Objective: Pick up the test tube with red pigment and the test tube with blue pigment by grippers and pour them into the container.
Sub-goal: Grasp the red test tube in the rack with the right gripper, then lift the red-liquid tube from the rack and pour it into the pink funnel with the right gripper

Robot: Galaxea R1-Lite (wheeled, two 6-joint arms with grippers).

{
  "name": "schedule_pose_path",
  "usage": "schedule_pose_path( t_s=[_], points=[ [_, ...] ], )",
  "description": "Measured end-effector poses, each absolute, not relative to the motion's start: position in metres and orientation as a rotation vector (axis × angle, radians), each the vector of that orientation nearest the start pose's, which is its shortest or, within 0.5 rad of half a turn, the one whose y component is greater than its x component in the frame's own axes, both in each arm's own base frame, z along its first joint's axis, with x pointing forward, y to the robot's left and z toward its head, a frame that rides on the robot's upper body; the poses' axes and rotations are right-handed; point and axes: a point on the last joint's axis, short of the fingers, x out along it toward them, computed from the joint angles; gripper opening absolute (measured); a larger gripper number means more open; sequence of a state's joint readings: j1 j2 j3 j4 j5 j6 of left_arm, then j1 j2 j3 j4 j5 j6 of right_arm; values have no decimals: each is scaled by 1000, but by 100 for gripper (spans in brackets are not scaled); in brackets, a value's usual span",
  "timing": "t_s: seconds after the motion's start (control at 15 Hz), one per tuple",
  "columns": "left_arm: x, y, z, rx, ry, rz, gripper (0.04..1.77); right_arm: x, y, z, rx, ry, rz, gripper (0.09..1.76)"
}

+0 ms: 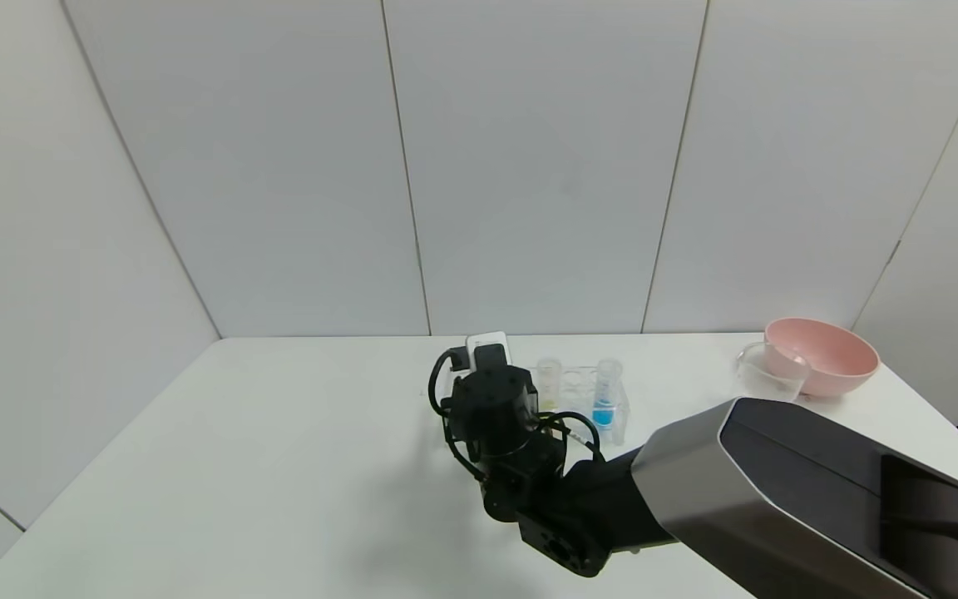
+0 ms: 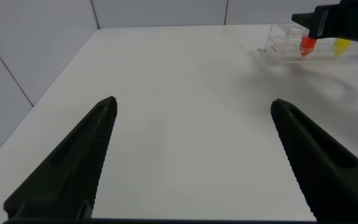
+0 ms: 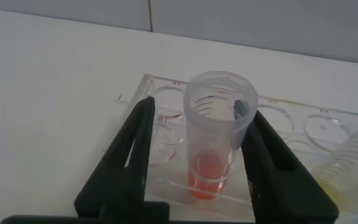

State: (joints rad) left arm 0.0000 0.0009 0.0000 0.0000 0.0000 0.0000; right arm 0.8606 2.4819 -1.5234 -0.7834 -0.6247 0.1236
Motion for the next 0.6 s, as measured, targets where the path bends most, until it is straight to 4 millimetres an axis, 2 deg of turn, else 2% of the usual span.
schedule_pose_path(
  t_s=[0.13, 0.2, 0.6],
  points=[
    [-23, 0, 75, 0, 1, 0, 176, 336, 366, 66, 4, 143, 221, 72],
    [-23, 0, 75, 0, 1, 0, 176, 337, 365, 66, 5, 142, 217, 53],
    [-23, 0, 75, 0, 1, 0, 176, 334, 365, 73, 7, 133, 223, 53]
  ],
)
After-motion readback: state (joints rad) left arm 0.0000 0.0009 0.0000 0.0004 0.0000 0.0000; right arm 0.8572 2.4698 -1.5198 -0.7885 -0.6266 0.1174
